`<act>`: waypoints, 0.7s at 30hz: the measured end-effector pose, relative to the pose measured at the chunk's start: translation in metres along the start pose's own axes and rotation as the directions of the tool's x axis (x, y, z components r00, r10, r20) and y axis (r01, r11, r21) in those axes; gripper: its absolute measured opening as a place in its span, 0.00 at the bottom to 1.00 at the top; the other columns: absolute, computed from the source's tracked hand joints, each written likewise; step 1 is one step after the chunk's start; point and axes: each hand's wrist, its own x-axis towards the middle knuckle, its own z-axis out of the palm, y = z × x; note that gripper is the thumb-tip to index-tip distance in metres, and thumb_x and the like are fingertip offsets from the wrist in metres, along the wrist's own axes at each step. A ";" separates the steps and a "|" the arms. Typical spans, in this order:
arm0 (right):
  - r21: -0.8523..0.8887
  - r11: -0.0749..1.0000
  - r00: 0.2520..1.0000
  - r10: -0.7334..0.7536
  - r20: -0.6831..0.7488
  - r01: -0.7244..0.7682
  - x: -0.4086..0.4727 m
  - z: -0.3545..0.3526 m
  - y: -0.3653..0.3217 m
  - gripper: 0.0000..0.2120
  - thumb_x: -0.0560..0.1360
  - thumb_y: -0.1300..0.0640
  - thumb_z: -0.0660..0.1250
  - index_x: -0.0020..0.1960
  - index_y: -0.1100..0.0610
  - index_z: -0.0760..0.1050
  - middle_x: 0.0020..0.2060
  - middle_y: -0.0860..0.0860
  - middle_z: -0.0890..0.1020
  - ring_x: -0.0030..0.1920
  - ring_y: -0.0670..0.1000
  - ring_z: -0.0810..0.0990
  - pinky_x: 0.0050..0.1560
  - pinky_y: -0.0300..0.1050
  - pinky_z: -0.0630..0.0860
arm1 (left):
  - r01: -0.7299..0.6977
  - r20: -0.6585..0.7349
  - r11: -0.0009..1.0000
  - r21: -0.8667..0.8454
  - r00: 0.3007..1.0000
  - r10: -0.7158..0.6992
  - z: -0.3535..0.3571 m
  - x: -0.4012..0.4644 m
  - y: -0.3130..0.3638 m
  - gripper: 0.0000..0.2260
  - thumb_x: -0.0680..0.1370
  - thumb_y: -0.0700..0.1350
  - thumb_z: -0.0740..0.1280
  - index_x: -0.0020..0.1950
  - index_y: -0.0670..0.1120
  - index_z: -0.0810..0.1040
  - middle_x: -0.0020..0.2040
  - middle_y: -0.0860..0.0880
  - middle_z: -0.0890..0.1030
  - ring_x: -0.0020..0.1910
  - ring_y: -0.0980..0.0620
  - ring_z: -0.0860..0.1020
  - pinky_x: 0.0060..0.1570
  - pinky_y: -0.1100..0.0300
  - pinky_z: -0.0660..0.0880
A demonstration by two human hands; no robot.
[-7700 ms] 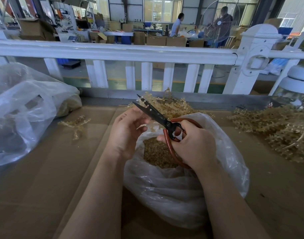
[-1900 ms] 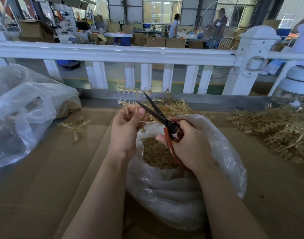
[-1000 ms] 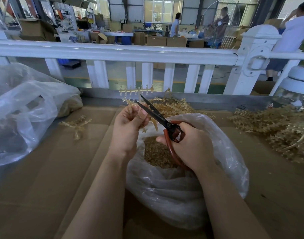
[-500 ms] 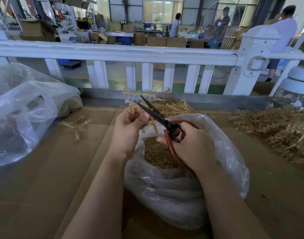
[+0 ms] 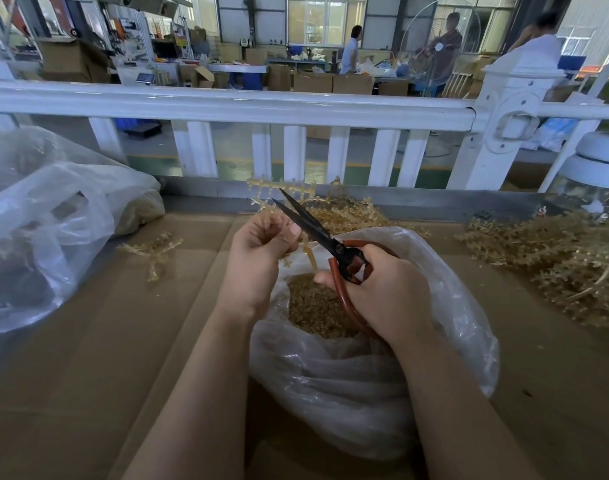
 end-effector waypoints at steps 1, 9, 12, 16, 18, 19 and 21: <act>-0.007 1.000 1.000 -0.006 -0.005 0.006 0.000 -0.001 -0.001 0.32 0.65 0.20 0.57 0.41 0.49 0.75 0.33 0.38 0.78 0.32 0.38 0.74 0.33 0.29 0.68 | -0.005 -0.011 1.000 0.016 1.000 0.006 0.001 0.000 0.000 0.12 0.78 0.32 0.65 0.40 0.46 0.78 0.35 0.52 0.80 0.35 0.56 0.75 0.41 0.64 0.74; -0.069 0.998 0.997 -0.008 -0.073 0.003 0.002 0.001 -0.001 0.32 0.67 0.21 0.57 0.41 0.51 0.73 0.32 0.42 0.77 0.31 0.41 0.74 0.31 0.42 0.77 | -0.003 0.008 0.999 0.034 1.000 0.003 0.002 0.000 0.000 0.15 0.74 0.31 0.66 0.37 0.50 0.82 0.33 0.51 0.80 0.33 0.55 0.74 0.38 0.61 0.72; -0.066 0.998 0.998 0.004 -0.061 -0.008 0.004 0.002 0.002 0.36 0.67 0.20 0.55 0.45 0.53 0.76 0.38 0.43 0.80 0.37 0.44 0.78 0.37 0.44 0.79 | 0.027 0.007 1.000 -0.007 1.000 -0.027 0.002 0.000 -0.001 0.08 0.71 0.37 0.68 0.35 0.49 0.80 0.32 0.50 0.78 0.34 0.52 0.72 0.40 0.59 0.70; -0.034 0.999 1.000 0.011 0.012 -0.010 0.003 0.003 0.005 0.37 0.65 0.19 0.57 0.48 0.52 0.76 0.41 0.43 0.81 0.40 0.44 0.79 0.40 0.42 0.79 | 0.055 0.035 0.997 -0.050 0.998 -0.053 0.001 -0.001 -0.002 0.09 0.70 0.37 0.68 0.33 0.49 0.80 0.32 0.49 0.78 0.35 0.50 0.72 0.41 0.57 0.70; -0.018 1.000 1.000 0.010 0.023 -0.010 0.002 0.003 0.006 0.37 0.65 0.19 0.57 0.48 0.51 0.76 0.40 0.42 0.81 0.39 0.43 0.79 0.40 0.41 0.79 | 0.052 0.062 0.998 -0.045 0.997 -0.049 0.002 -0.001 -0.002 0.13 0.73 0.34 0.68 0.33 0.50 0.82 0.32 0.51 0.79 0.34 0.52 0.73 0.42 0.57 0.71; -0.016 1.000 1.000 0.009 0.022 -0.008 0.002 0.003 0.006 0.37 0.64 0.19 0.57 0.48 0.51 0.77 0.40 0.42 0.81 0.39 0.43 0.79 0.40 0.41 0.79 | 0.049 0.067 0.998 -0.040 0.997 -0.047 0.002 -0.001 -0.002 0.16 0.75 0.32 0.67 0.33 0.50 0.83 0.32 0.52 0.80 0.34 0.53 0.73 0.42 0.58 0.71; -0.015 1.000 1.000 0.004 0.014 -0.004 0.002 0.003 0.006 0.37 0.64 0.19 0.56 0.48 0.52 0.77 0.39 0.42 0.81 0.39 0.43 0.79 0.40 0.41 0.79 | 0.045 0.072 0.998 -0.033 0.996 -0.043 0.001 -0.001 -0.002 0.19 0.76 0.30 0.65 0.34 0.50 0.83 0.32 0.52 0.80 0.33 0.54 0.73 0.41 0.59 0.71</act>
